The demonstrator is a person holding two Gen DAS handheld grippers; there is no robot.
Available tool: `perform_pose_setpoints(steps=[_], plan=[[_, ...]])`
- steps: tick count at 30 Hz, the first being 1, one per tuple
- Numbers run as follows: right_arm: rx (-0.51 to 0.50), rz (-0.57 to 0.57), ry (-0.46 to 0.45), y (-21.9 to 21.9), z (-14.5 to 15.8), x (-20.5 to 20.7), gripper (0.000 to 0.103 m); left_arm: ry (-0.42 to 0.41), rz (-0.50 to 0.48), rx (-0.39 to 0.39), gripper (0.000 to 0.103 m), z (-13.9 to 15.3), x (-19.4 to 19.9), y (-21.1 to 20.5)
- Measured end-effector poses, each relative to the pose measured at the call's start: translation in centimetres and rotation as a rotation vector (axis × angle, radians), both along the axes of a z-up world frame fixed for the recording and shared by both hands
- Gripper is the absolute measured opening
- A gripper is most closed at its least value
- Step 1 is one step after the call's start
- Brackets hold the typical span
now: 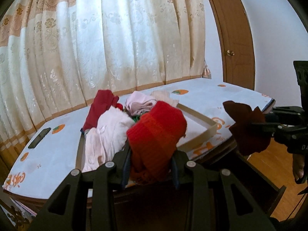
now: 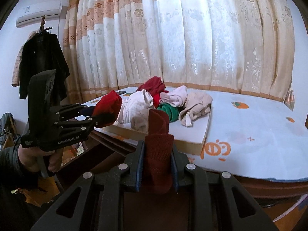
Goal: Take underwear out of drawer
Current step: 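Raise the red sock and dark red sock over the white tray with both grippers, then lower both socks into the tray and open both grippers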
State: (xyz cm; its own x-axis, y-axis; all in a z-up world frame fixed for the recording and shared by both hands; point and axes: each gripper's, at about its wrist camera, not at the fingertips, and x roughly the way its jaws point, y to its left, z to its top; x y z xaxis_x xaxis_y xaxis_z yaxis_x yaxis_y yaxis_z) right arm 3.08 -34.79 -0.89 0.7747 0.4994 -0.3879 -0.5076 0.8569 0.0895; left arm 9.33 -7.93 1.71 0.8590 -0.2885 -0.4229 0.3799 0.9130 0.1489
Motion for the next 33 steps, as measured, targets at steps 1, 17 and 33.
perform_pose_setpoints(steps=[1, 17, 33], plan=[[-0.001, 0.001, -0.003, 0.0, 0.2, 0.0, 0.026, -0.004, 0.001, 0.004, 0.033, 0.2, 0.1, -0.1], [-0.034, -0.008, -0.038, 0.3, 3.7, 3.0, 0.027, -0.018, -0.002, 0.01, 0.033, 2.6, 2.9, -1.1], [-0.007, -0.031, -0.006, -0.2, 5.7, 7.9, 0.027, 0.036, 0.003, 0.004, 0.033, 3.8, 7.3, -2.3]])
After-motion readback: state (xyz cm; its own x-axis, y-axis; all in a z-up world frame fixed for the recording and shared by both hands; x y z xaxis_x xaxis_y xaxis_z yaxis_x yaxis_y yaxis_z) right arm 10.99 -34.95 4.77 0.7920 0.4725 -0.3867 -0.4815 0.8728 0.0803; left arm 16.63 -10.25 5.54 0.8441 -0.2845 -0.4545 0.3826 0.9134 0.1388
